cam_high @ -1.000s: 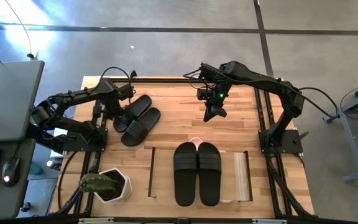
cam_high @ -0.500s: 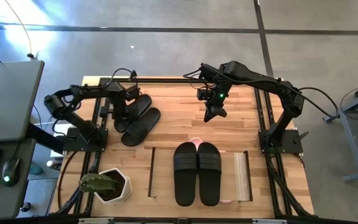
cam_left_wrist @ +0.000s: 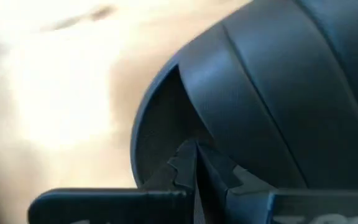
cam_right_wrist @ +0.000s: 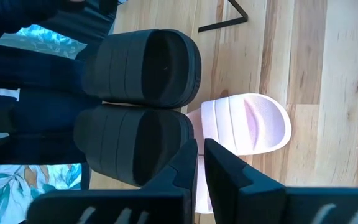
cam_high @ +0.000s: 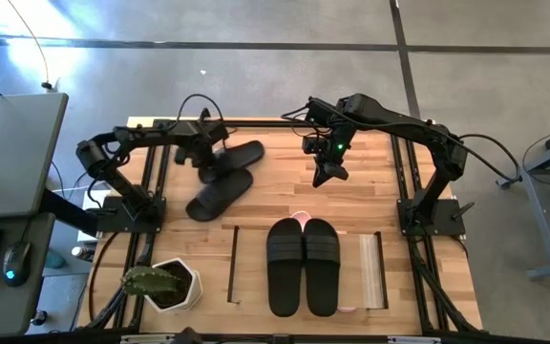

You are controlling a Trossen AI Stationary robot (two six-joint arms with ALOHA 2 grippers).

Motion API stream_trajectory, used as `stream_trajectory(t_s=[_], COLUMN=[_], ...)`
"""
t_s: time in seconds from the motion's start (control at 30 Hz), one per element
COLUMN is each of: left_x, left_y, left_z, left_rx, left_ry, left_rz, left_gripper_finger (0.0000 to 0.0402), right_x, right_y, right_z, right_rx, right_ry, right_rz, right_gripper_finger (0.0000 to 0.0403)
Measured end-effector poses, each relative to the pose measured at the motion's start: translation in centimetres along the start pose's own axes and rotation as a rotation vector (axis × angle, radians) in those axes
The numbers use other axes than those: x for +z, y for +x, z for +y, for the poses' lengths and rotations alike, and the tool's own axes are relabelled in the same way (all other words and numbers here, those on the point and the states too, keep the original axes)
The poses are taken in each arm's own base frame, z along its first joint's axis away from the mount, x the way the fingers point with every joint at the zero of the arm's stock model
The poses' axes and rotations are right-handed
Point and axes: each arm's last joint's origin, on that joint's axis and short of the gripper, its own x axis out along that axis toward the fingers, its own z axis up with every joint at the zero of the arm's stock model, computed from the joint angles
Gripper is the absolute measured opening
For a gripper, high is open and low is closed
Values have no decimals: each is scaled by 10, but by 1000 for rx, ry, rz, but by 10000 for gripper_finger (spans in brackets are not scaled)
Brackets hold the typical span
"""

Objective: Pick and place slides into the shelf
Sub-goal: Move the black slippers to the center of the table

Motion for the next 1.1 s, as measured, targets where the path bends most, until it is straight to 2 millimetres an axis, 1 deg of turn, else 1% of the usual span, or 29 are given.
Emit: stream_trajectory(t_s=[0.2, 0.3, 0.43, 0.6, 0.73, 0.83, 0.9, 1.03, 1.1], left_x=[10, 11, 12, 11, 9, 9, 9, 6, 4], left_y=[-5, -6, -10, -14, -15, -15, -16, -26, -34], left_z=[-16, -24, -37, -49, -54, -55, -54, -53, -51], left_rx=[-107, -161, -240, -299, -332, -372, -381, -402, -412], left_ry=[84, 120, 187, 269, 285, 274, 251, 250, 247], left_rz=[-125, -171, -238, -316, -328, -303, -296, -317, -332], left_gripper_finger=[1, 1, 1, 1, 0, 1, 0, 0, 0], right_x=[0, 1, 3, 8, 12, 14, 14, 11, 9], right_y=[0, 0, 0, 0, -3, -10, -18, -33, -38], right_z=[0, 0, -1, -2, -3, -8, -14, -27, -31], right_rx=[0, -1, -7, -16, 49, 94, 87, 59, 47], right_ry=[-1, -8, -21, -21, -33, 12, 40, 85, 90], right_rz=[0, -4, -23, -64, -119, -168, -201, -244, -255], right_gripper_finger=[21, 21, 21, 21, 21, 21, 21, 21, 21])
